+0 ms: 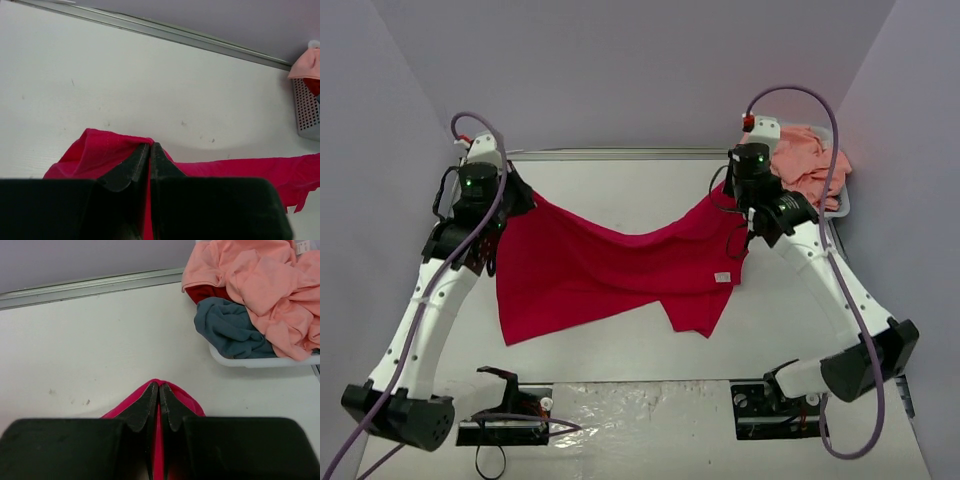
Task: Fold and stack the t-shirts
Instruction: Flatten out the tshirt
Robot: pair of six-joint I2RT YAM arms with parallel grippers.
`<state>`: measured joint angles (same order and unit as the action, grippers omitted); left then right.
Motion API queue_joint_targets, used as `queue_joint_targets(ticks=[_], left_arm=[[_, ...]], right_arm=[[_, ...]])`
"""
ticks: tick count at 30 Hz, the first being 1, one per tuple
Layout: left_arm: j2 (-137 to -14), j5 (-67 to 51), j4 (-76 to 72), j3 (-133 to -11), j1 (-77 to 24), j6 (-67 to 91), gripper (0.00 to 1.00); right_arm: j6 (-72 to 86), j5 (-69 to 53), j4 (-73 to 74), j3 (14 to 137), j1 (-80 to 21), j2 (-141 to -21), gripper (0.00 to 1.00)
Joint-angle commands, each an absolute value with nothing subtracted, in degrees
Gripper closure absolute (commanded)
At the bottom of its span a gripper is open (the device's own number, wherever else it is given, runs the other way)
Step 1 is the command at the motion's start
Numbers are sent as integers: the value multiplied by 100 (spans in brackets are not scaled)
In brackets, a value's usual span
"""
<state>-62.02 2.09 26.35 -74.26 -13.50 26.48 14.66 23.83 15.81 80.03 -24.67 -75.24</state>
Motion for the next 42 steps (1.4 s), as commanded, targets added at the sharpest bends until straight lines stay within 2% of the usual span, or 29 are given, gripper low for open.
queue_joint_targets(ticks=[1,9,13,16,22,30,36,42], left_arm=[[-6721,377,2136,-8006,-1336,2496,98],[-7891,308,2179,-9647,-1318,2479,98],[-7946,272,2267,-9940,-1327,2426,98],[-7691,264,2224,-9635,-1336,2452,98],[-6699,237,2145,-8335,-1345,2584,98],[-5099,9,2627,-7111,-1380,2786,98],[-4026,88,3489,-7180,-1415,2725,98],[-4411,35,3595,-8129,-1415,2663,98]], right_arm=[[1345,2198,941,8630,-2364,-8040,100],[1046,1916,984,10238,-2215,-9219,100],[949,1890,1142,10731,-2189,-9308,100],[975,1828,1195,10583,-2188,-9124,100],[1212,1758,1187,9213,-2223,-8035,100],[1713,1801,1493,7534,-2399,-5550,100],[1740,2091,2328,7611,-2417,-4519,100],[1442,2531,2681,8665,-2417,-4877,100]])
